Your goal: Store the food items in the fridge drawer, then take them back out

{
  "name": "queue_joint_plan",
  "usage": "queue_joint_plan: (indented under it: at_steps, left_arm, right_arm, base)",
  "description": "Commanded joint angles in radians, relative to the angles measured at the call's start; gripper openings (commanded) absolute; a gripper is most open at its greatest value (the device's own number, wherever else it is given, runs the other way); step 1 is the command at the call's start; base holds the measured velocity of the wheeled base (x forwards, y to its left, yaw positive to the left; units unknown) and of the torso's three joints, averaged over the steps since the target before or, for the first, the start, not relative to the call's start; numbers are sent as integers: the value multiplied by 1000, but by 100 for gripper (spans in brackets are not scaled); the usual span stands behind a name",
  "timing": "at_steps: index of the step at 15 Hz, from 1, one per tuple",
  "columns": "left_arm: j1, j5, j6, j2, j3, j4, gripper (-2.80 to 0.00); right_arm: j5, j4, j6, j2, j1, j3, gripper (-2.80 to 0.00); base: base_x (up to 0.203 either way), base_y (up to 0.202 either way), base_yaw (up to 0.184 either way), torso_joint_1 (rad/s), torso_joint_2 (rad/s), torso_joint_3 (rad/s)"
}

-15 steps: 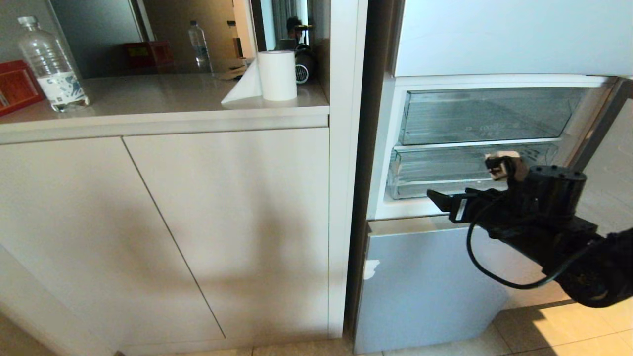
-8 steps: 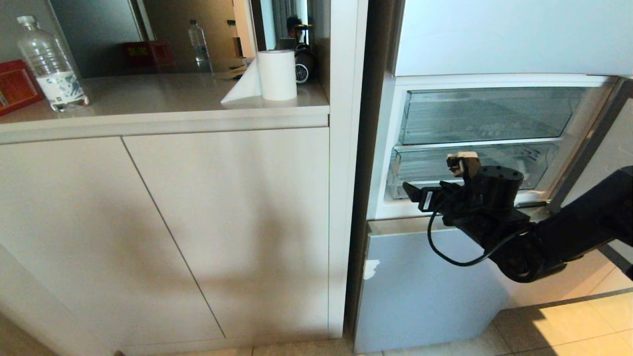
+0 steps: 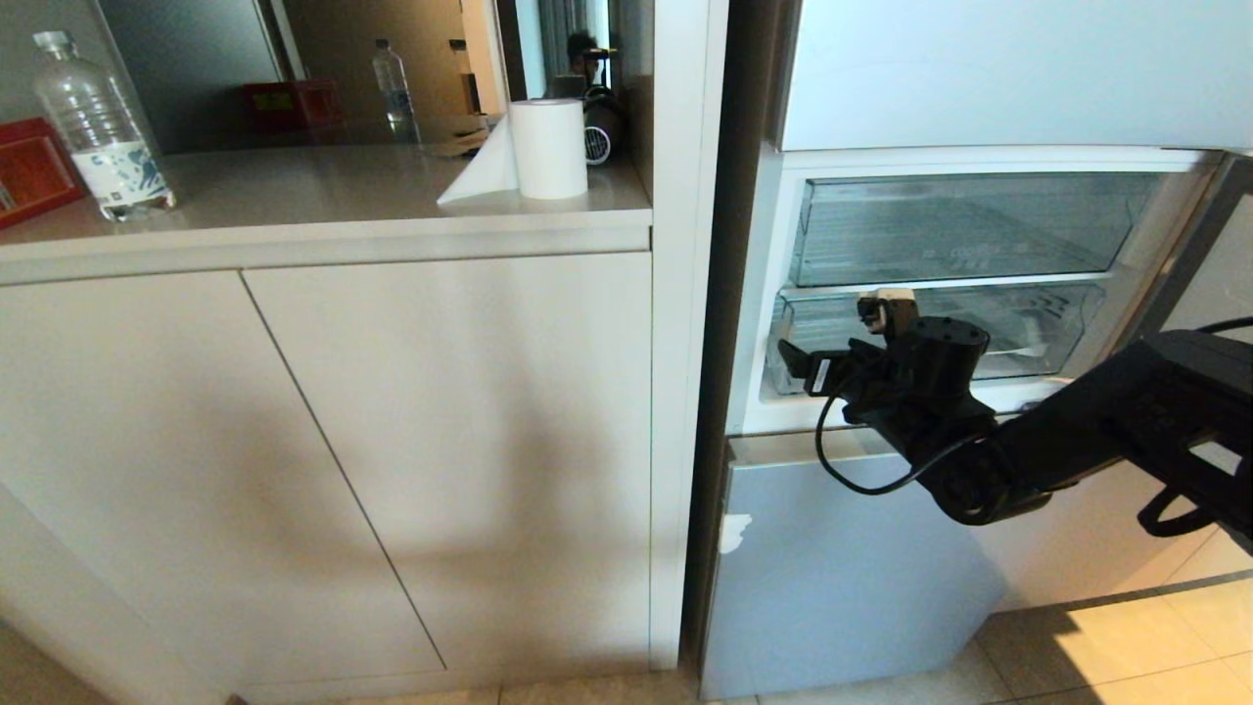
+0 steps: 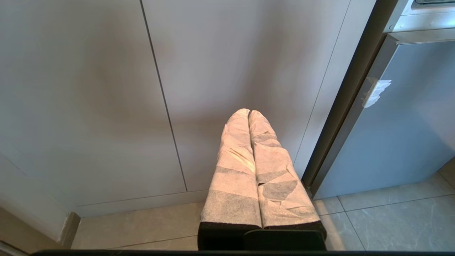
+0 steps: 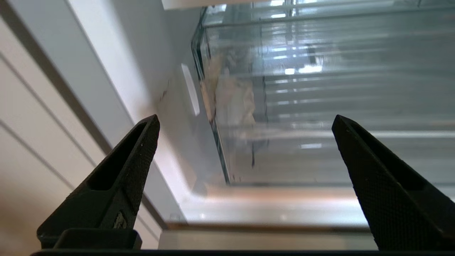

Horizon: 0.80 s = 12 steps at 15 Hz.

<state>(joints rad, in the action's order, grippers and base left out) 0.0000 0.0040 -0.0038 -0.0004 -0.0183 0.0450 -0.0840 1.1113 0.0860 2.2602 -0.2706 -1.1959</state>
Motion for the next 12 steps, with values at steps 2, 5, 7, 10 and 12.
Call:
queue_joint_plan:
  at_steps: [2,5,7,10,12]
  left_arm:
    - [1,1,-1,0,-1,0,-280]
    - [0,1,-1,0,0,1,-280]
    - [2,1,-1,0,0,1,-280]
    - [0,1,0,0,0,0,-280]
    - [2,1,0,0,0,0,-280]
  right_arm:
    - [-22,-3,-4,55,3,-80,0]
    - [-29,-53,-5,77,2,-164,0]
    - [-29,-64,-5,84,1,-188,0]
    - [-29,-94,-6,92,1,-236,0]
    - [-29,-96,-8,94,-7,-238,0]
  base:
    - [0,0,0,0,0,0]
    - [0,0,0,0,0,0]
    - [0,0,0,0,0,0]
    - [0,0,0,0,0,0]
    - [0,0,0,0,0,0]
